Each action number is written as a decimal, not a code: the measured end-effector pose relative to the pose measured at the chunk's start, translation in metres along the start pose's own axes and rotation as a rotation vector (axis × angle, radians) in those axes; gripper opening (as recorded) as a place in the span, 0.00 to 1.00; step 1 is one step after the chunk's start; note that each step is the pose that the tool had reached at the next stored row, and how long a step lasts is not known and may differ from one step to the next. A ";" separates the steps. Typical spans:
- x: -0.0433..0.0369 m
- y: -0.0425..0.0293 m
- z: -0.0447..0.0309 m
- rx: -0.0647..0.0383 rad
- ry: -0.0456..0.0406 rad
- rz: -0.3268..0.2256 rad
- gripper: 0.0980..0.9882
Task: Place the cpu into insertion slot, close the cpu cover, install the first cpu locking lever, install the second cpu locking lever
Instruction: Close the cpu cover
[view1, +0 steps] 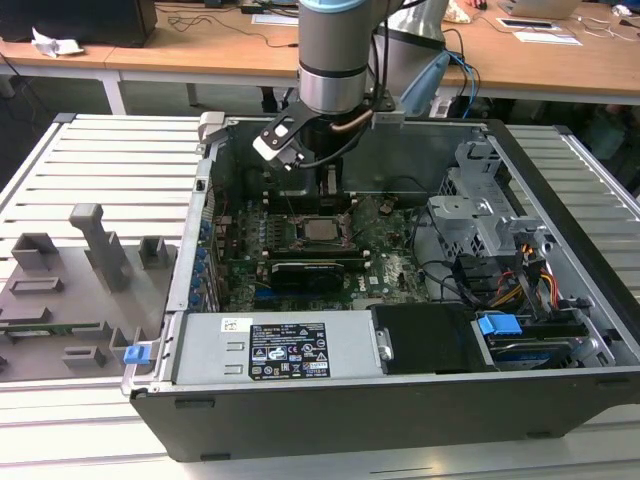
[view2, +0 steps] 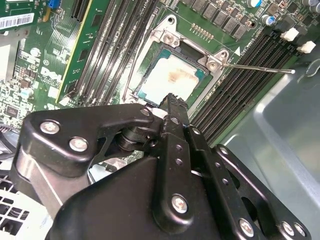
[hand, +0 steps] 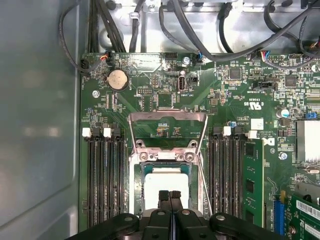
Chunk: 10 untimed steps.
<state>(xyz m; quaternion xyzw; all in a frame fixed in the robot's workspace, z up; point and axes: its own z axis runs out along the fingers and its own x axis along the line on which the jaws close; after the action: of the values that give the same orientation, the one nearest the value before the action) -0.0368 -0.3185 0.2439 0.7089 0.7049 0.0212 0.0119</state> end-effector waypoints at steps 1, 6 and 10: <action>0.0000 0.0001 -0.0017 0.000 0.0000 0.000 0.01; 0.0001 0.0004 -0.0082 0.000 0.0000 0.000 0.01; 0.0002 0.0007 -0.0148 0.000 0.0000 0.000 0.01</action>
<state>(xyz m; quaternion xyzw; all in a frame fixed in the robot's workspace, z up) -0.0368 -0.3185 0.2587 0.7089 0.7048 0.0212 0.0119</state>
